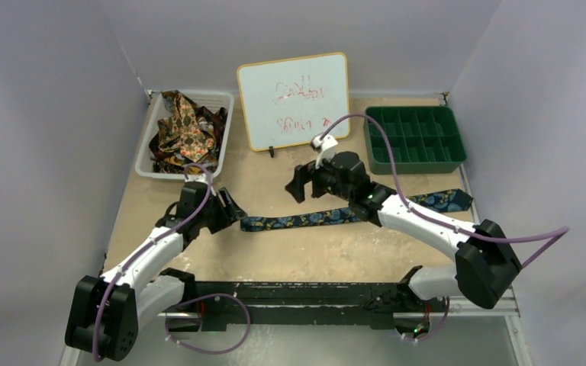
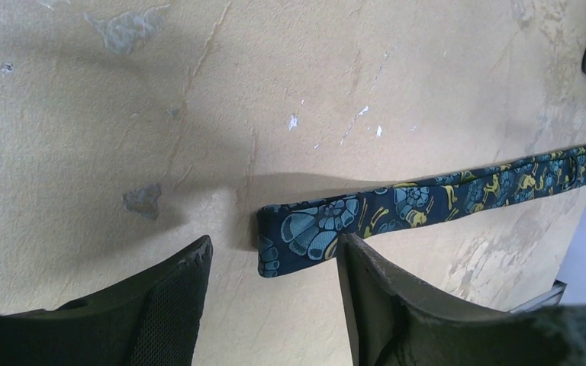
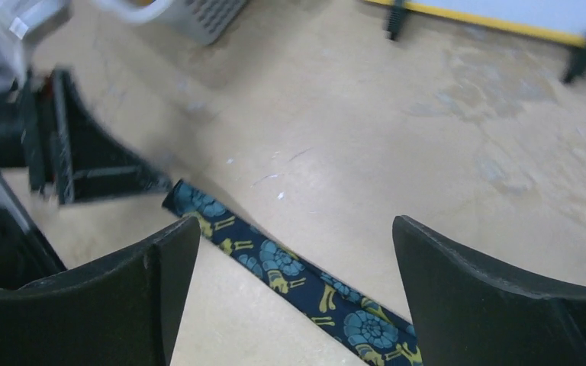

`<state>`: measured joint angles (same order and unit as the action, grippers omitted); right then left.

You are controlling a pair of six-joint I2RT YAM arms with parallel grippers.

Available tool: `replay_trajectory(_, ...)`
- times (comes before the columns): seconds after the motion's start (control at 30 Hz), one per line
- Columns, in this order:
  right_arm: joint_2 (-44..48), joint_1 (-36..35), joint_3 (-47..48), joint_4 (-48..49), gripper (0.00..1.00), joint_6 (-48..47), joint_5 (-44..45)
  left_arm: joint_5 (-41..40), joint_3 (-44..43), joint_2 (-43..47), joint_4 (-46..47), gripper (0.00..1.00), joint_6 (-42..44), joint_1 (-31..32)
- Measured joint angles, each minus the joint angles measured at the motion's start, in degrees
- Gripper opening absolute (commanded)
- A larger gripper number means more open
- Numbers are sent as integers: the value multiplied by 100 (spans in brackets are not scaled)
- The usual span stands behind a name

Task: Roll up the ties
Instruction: Roll the tie at the center of the board.

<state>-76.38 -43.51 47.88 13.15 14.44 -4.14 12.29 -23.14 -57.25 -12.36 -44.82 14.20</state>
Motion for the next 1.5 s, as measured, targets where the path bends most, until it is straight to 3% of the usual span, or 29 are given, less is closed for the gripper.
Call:
replay_trajectory(0.2, 417, 955, -426, -101, 99, 1513, 240, 96, 57, 26, 42, 67, -9, 0)
replay_trajectory(0.33, 673, 1132, -555, -409, 99, 2127, 719, 146, 55, 48, 76, 69, -15, 0)
replay_trajectory(0.6, -501, 1246, -160, -1751, 98, 3327, 1843, 254, 55, -50, 105, 70, -15, 0)
replay_trajectory(0.8, -586, 1248, -205, -2485, 90, 4039, 2645, 363, 55, -323, 122, 69, -87, 0)
replay_trajectory(1.03, -588, 1405, -315, -2785, 86, 4240, 3126, 398, 55, -459, 181, 68, -133, 0)
replay_trajectory(1.5, -774, 1582, -402, -2538, 69, 3665, 2900, 262, 52, -208, -4, 68, -151, 0)
